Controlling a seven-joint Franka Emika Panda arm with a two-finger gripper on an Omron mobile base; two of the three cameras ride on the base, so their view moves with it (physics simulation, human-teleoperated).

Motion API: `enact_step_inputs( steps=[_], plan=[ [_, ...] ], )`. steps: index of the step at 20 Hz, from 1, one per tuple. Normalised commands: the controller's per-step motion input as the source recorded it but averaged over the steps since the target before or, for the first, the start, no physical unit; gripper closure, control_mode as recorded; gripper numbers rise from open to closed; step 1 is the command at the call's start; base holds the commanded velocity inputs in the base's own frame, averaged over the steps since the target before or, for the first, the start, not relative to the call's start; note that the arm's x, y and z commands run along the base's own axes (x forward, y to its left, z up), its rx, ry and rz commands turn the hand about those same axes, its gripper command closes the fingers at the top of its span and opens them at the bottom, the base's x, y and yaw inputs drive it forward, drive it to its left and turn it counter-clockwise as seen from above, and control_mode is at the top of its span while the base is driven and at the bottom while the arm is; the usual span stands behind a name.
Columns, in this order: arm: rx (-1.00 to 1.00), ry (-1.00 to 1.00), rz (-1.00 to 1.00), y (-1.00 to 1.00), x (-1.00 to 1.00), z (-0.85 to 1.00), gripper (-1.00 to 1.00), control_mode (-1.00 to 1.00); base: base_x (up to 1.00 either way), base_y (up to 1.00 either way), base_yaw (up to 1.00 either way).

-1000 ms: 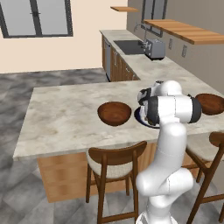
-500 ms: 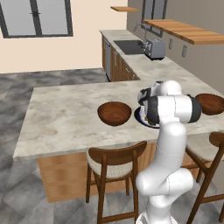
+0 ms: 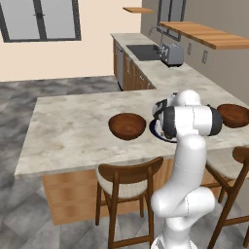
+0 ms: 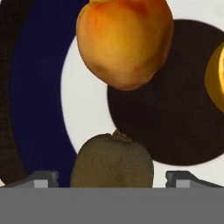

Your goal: Take the fruits from the plate on the dining counter and place two fruits in each bowl.

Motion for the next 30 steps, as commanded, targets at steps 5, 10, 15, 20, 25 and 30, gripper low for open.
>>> enact_step_inputs(
  steps=[5,10,15,20,25,30],
  plan=[
    [0.00,0.00,0.00,0.00,0.00,0.01,1.00,-1.00,0.00,0.00,0.00],
    [0.00,0.01,0.00,0.02,-0.05,0.65,1.00,-1.00,0.00,0.00,0.00],
    [0.00,0.07,0.00,0.43,-0.19,0.86,1.00,-1.00,0.00,0.00,0.00],
    [0.00,0.00,0.00,0.92,-0.09,0.66,1.00,-1.00,0.00,0.00,0.00],
    [0.00,0.05,0.00,0.69,0.06,0.32,1.00,-1.00,0.00,0.00,0.00],
    [0.00,0.05,0.00,0.87,0.44,0.00,1.00,-1.00,0.00,0.00,0.00]
  ],
)
